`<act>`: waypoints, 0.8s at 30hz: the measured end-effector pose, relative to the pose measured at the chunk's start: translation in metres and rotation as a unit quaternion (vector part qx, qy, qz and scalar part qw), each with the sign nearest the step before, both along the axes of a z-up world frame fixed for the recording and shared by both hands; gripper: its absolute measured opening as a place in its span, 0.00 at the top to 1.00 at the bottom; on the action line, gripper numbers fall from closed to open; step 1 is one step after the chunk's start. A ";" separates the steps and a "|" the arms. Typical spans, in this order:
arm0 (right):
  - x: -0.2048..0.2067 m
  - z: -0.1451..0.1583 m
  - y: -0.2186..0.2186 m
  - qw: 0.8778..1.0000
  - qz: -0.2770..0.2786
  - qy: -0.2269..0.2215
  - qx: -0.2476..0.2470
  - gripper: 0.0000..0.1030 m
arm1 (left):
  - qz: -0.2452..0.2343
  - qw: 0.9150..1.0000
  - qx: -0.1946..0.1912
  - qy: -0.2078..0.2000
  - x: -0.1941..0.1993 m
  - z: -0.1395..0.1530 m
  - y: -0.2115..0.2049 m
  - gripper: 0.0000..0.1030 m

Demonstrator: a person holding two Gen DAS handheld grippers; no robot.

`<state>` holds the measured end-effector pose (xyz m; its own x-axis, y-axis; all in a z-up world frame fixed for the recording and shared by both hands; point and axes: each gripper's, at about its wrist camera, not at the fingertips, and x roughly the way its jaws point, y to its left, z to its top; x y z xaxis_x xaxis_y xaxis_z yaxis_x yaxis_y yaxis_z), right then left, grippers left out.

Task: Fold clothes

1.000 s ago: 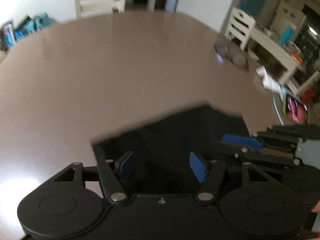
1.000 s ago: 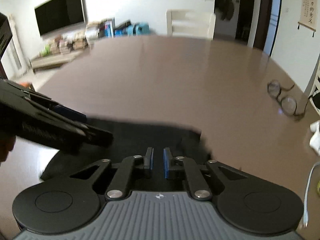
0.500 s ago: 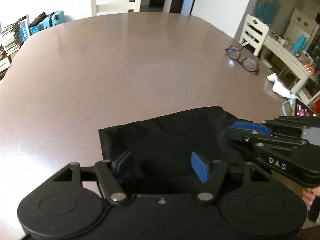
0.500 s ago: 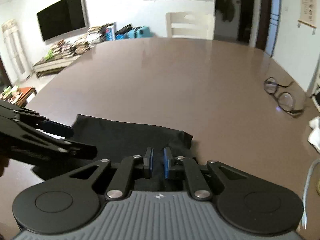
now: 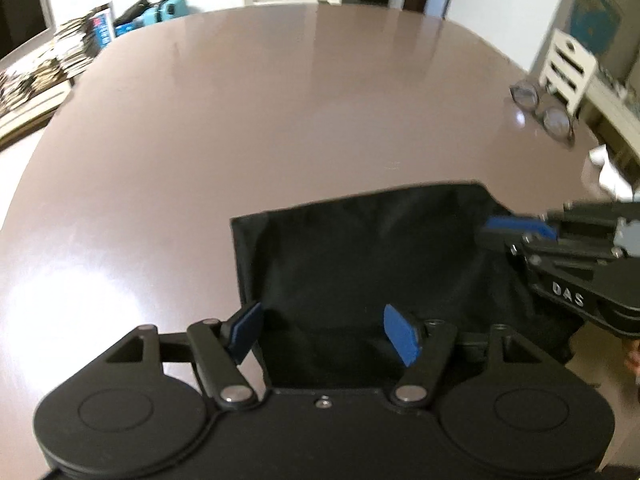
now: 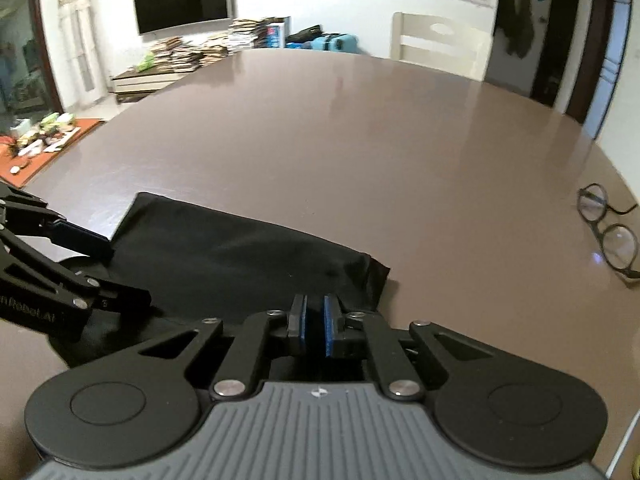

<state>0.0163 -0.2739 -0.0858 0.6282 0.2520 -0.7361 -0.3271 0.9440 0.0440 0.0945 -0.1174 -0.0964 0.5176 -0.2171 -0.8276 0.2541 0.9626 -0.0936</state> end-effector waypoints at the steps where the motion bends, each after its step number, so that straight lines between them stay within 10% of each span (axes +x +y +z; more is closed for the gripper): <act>1: -0.007 0.006 -0.006 1.000 -0.010 -0.006 0.014 0.92 | 0.006 1.000 -0.006 -0.012 -0.002 0.004 0.003 0.33; 24: -0.008 -0.006 -0.013 1.000 0.013 0.008 0.001 0.93 | 0.045 0.998 0.025 0.023 0.009 -0.009 0.009 0.24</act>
